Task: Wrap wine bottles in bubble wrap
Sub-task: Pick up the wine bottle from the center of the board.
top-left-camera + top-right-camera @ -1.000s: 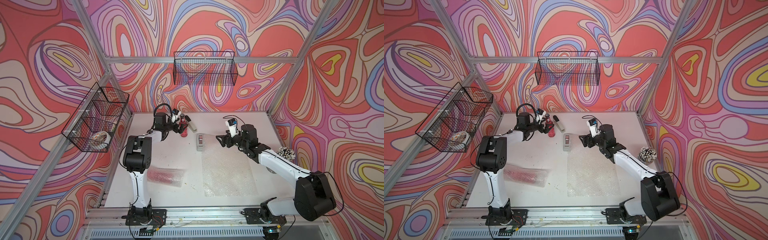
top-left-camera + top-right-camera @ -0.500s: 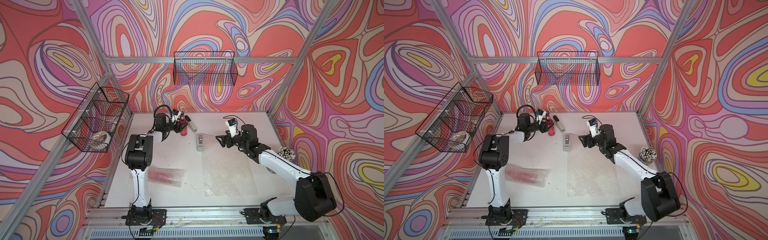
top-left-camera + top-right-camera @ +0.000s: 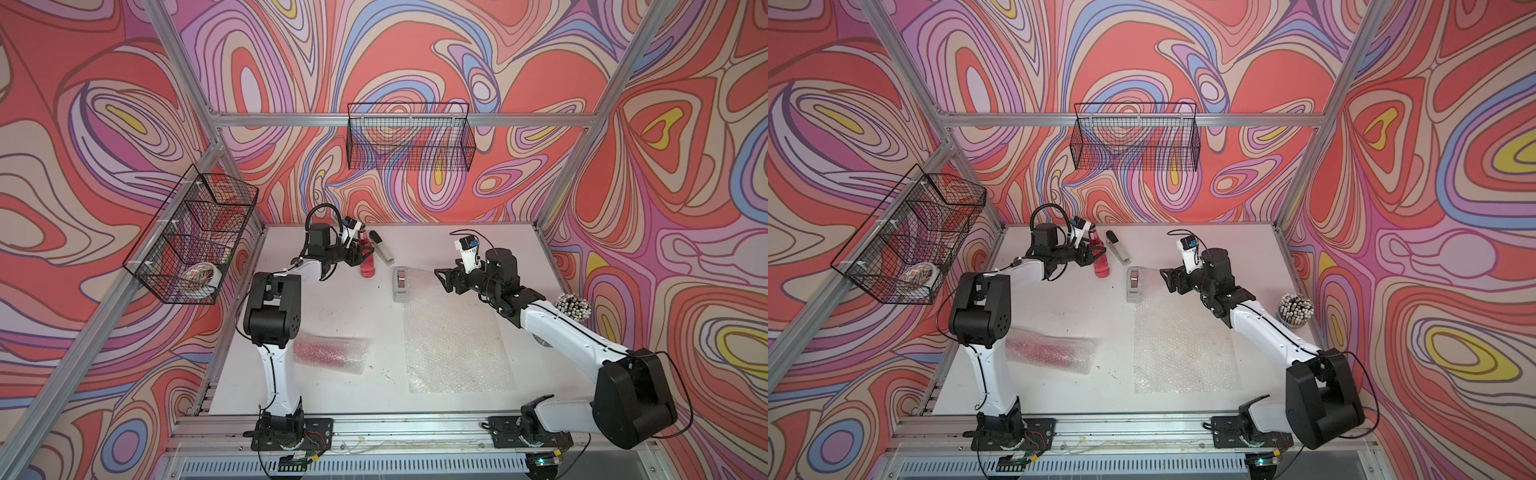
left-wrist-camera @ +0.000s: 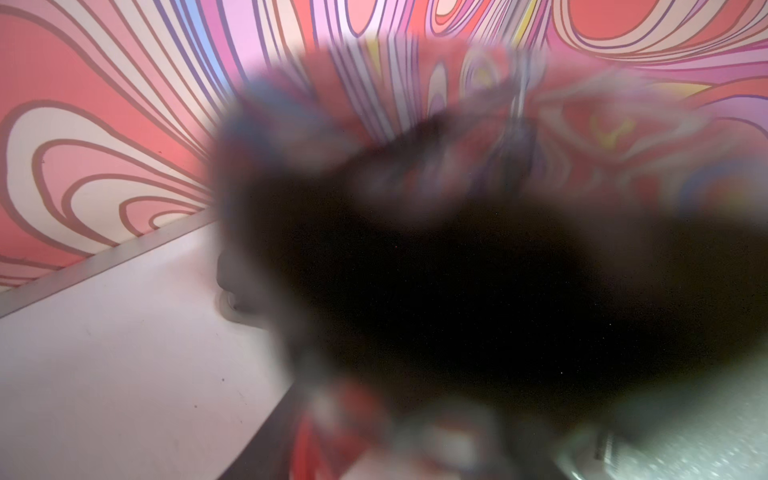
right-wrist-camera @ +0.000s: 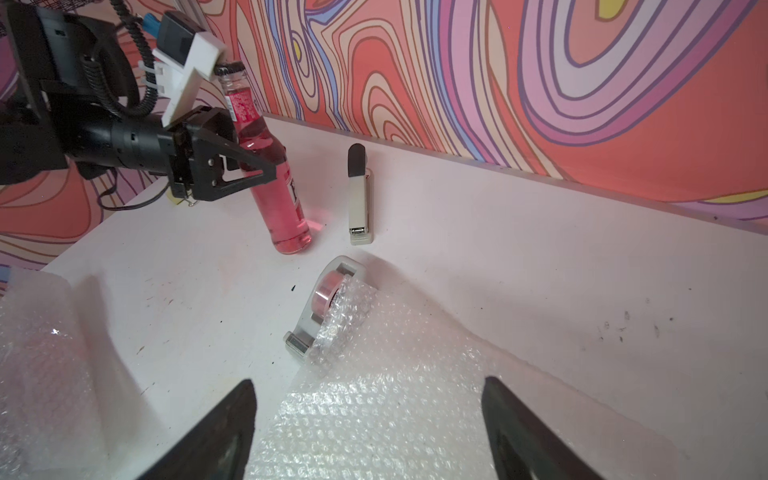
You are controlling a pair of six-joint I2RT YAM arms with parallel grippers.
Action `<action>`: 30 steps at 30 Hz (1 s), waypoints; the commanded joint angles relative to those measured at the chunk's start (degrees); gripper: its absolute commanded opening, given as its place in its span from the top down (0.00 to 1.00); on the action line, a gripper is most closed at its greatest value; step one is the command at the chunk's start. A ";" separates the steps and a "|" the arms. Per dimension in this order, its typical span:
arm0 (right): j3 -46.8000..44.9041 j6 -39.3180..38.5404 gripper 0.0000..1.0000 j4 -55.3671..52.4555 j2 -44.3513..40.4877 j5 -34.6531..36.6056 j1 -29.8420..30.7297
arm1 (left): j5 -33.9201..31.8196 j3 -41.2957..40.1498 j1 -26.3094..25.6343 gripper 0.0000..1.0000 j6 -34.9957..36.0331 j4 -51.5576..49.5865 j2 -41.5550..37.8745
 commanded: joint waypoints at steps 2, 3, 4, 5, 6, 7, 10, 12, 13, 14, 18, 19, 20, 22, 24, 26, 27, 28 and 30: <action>0.06 1.78 0.10 -1.33 -2.61 1.90 -0.68 | 0.09 1.79 -3.42 0.70 8.01 -11.86 -13.61; -0.28 2.23 0.08 -1.53 -3.24 1.93 -0.77 | -0.95 1.92 -4.31 0.70 9.64 -16.34 -15.67; -0.40 2.44 0.06 -2.30 -3.74 1.91 -0.89 | -1.21 1.55 -5.03 0.71 9.96 -19.68 -17.73; -0.36 2.46 0.06 -3.40 -4.10 1.69 -0.98 | -1.12 0.91 -5.71 0.72 10.07 -21.95 -19.70; -0.21 2.58 0.06 -4.79 -4.46 1.28 -1.12 | -0.92 -0.19 -6.58 0.72 10.47 -23.97 -21.99; -0.02 3.08 0.06 -6.38 -4.90 0.90 -1.29 | -1.63 -1.11 -8.13 0.72 10.82 -26.46 -24.12; 0.57 4.77 0.05 -11.44 -6.36 0.03 -2.33 | -4.20 -0.90 -13.40 0.72 11.09 -38.05 -27.62; 0.86 6.38 0.03 -15.23 -7.55 -0.56 -3.51 | -6.61 -2.05 -17.38 0.72 9.84 -42.01 -29.81; 1.17 7.22 0.03 -17.53 -8.06 -0.98 -4.23 | -8.01 -3.09 -19.49 0.72 9.41 -43.14 -31.01; 1.54 7.88 0.02 -19.64 -8.38 -1.08 -4.85 | -9.77 -4.37 -21.56 0.72 8.08 -43.11 -32.00; 2.27 10.32 0.02 -27.08 -10.06 0.70 -7.57 | -16.20 -8.28 -29.49 0.74 5.50 -42.95 -33.57; 2.09 10.94 0.02 -28.14 -10.89 1.12 -8.35 | -17.89 -7.75 -31.49 0.73 6.68 -44.72 -32.70; 1.70 11.80 0.02 -28.76 -11.76 1.45 -9.04 | -19.79 -7.29 -32.77 0.73 6.72 -45.61 -31.72; 0.40 13.18 0.02 -29.39 -13.82 0.72 -10.20 | -22.20 -5.86 -34.54 0.75 6.93 -46.75 -29.27; -0.82 14.33 0.02 -29.68 -15.53 0.06 -10.52 | -24.36 -4.28 -36.24 0.78 8.10 -46.73 -26.86; -2.27 15.84 0.02 -29.51 -17.10 -0.63 -10.52 | -25.07 -1.54 -38.06 0.78 9.97 -47.46 -24.06; -3.01 16.60 0.02 -29.58 -17.87 -1.01 -10.57 | -26.32 0.65 -38.99 0.78 10.91 -48.78 -22.03; -3.67 17.24 0.02 -29.60 -18.57 -1.31 -10.56 | -26.88 2.50 -39.74 0.78 12.09 -50.43 -20.23; -5.39 18.70 0.02 -29.66 -20.59 -1.88 -10.57 | -28.84 6.61 -41.40 0.78 14.86 -53.63 -16.23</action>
